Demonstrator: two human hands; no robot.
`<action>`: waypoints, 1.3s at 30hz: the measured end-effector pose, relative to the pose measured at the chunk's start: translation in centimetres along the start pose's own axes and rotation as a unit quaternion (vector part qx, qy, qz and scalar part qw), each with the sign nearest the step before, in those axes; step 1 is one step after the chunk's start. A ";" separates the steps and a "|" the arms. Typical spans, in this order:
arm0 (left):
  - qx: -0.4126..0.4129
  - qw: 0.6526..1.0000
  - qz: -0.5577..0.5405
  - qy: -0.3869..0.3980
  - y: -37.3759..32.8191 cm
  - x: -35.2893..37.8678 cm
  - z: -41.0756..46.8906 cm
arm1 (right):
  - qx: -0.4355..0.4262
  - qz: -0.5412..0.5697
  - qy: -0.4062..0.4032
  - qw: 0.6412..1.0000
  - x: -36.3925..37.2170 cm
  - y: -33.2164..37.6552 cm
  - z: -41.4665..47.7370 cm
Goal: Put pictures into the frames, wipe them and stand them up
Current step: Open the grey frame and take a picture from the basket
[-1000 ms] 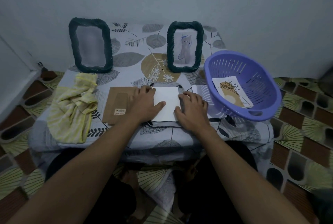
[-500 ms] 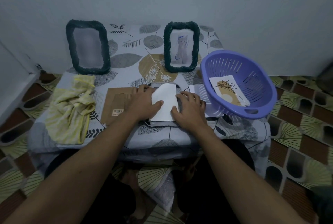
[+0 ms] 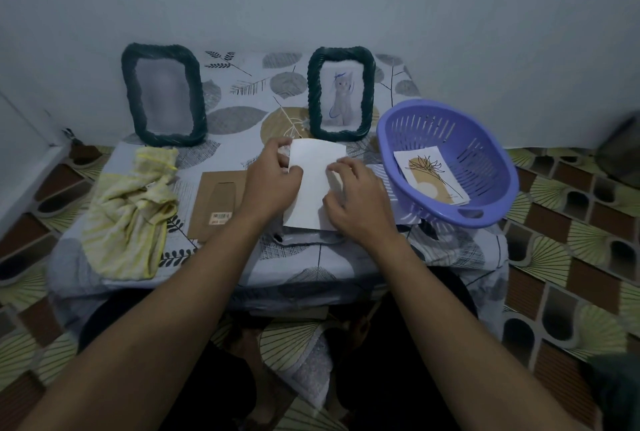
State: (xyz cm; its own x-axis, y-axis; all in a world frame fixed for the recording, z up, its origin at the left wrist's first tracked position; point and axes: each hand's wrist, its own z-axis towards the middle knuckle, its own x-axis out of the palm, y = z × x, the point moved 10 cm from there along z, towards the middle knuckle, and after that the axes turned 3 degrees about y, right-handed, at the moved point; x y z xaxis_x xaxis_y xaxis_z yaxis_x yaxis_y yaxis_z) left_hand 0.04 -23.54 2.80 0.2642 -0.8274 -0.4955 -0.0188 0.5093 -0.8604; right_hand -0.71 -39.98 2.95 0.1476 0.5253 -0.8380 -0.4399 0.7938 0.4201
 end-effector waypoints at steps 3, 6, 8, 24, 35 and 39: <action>-0.021 0.997 -0.061 -0.030 -0.4 -0.2 0.1 | -0.030 -0.016 -0.057 0.998 -2.9 1.1 0.6; -0.047 0.993 -0.103 -0.039 -0.5 0.5 0.4 | -0.007 -0.073 -0.080 0.994 -5.5 0.4 1.1; -0.064 0.989 -0.126 -0.032 -0.6 1.3 0.6 | 0.065 -0.109 -0.020 0.992 -6.0 -1.8 1.5; -0.127 0.988 -0.085 0.033 -0.6 9.6 1.9 | 0.196 -0.022 0.120 0.973 -8.3 -8.5 0.4; -0.116 0.988 -0.053 0.087 -2.3 13.8 2.0 | 0.180 -0.005 0.079 0.981 -10.0 -8.1 0.5; -0.115 0.988 -0.025 0.099 -2.2 14.3 1.9 | 0.180 -0.006 0.108 0.978 -8.9 -8.2 0.4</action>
State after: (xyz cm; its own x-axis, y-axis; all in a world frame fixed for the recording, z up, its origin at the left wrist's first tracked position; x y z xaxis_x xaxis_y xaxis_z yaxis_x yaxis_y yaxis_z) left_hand 5.72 -36.06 -2.15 0.0765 -0.8917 -0.4461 -0.2345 0.4188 -0.8773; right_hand 1.91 -51.03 7.09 -0.0568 0.4699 -0.8809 -0.0924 0.8761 0.4732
